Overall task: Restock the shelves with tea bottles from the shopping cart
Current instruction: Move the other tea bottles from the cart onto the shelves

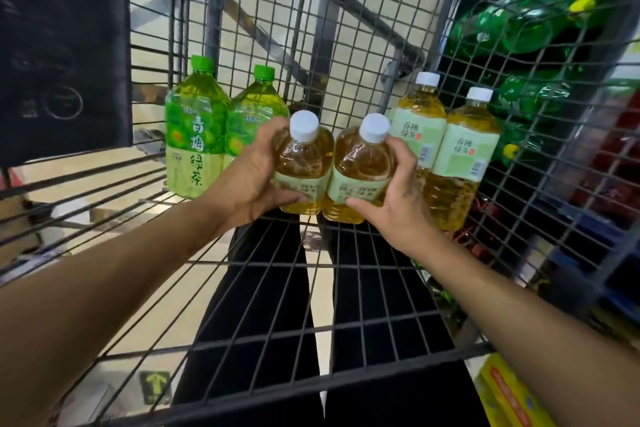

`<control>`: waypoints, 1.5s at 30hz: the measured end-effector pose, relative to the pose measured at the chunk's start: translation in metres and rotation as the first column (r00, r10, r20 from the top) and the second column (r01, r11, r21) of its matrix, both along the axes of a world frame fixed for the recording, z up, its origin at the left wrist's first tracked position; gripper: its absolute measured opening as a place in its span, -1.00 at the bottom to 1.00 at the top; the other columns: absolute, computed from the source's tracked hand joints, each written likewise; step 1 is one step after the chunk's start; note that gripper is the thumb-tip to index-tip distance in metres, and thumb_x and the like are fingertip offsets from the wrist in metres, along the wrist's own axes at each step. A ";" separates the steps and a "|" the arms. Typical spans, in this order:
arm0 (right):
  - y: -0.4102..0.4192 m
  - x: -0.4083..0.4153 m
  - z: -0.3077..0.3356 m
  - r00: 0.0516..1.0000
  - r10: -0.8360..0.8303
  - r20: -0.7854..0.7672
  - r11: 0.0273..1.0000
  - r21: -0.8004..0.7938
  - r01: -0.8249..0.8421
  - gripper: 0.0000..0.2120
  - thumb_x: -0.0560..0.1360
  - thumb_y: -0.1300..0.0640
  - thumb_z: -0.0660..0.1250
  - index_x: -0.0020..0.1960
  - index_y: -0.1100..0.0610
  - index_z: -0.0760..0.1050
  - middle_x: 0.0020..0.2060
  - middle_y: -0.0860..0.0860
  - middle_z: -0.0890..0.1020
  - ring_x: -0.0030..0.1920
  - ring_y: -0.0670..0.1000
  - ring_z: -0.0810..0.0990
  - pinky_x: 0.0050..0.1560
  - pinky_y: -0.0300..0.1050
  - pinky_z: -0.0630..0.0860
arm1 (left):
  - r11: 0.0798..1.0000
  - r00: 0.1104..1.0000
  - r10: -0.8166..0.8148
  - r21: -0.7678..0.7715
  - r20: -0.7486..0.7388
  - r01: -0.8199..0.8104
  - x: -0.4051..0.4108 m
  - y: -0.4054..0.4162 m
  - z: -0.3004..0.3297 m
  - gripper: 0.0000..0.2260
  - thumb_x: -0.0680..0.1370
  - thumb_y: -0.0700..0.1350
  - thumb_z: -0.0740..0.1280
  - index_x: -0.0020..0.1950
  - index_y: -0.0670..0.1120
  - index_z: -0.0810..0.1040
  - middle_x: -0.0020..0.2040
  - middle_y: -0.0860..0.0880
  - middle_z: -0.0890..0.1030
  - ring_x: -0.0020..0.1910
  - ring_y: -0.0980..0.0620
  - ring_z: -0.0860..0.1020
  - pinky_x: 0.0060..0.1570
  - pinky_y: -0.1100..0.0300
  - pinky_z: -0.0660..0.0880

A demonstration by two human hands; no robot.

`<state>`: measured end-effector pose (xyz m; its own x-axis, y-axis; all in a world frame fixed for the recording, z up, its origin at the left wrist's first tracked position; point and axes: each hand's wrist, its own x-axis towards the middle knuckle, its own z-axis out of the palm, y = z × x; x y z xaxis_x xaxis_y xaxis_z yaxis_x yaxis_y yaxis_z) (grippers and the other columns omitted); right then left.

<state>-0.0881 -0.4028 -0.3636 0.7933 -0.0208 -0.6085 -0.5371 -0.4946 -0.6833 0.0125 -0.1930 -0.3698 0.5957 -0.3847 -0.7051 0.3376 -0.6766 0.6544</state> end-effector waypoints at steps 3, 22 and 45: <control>0.005 0.001 -0.003 0.997 -0.060 -0.041 0.998 -0.012 0.059 -0.01 0.38 0.09 0.60 0.43 -0.32 -0.07 0.47 0.12 0.28 0.45 0.06 0.40 0.50 0.09 0.36 | 0.998 0.999 -0.040 -0.050 0.031 0.042 0.002 0.001 0.002 -0.90 0.65 0.13 0.25 0.07 0.23 0.56 -0.03 0.08 0.71 -0.14 0.12 0.71 -0.18 0.10 0.65; -0.001 0.036 0.082 0.718 -0.683 -0.135 0.644 0.351 0.680 -0.43 0.49 0.21 0.50 0.37 -0.16 0.38 0.16 0.03 0.64 0.08 0.00 0.70 0.01 0.03 0.67 | 0.853 0.884 0.405 -0.252 -0.233 -0.457 0.026 -0.005 0.097 -0.32 0.40 -0.26 0.57 0.39 -0.02 0.28 -0.06 -0.03 0.75 -0.08 -0.07 0.72 -0.13 0.01 0.66; 0.108 -0.076 0.359 0.528 -0.847 -0.057 0.376 0.638 0.672 -0.42 0.32 0.09 0.49 0.31 -0.20 0.50 0.05 -0.03 0.74 -0.04 0.07 0.75 -0.25 -0.06 0.65 | 0.787 0.884 0.428 -0.404 -0.187 -0.467 -0.084 0.072 0.362 -0.30 0.28 0.19 0.61 0.36 0.21 0.42 0.23 -0.17 0.63 0.09 -0.20 0.69 0.06 -0.32 0.61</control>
<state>-0.1637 -0.2950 -0.0049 0.7205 -0.4520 -0.5260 -0.2615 0.5254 -0.8097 -0.0718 -0.1208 -0.0079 0.7247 -0.3608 -0.5871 0.5970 -0.0968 0.7964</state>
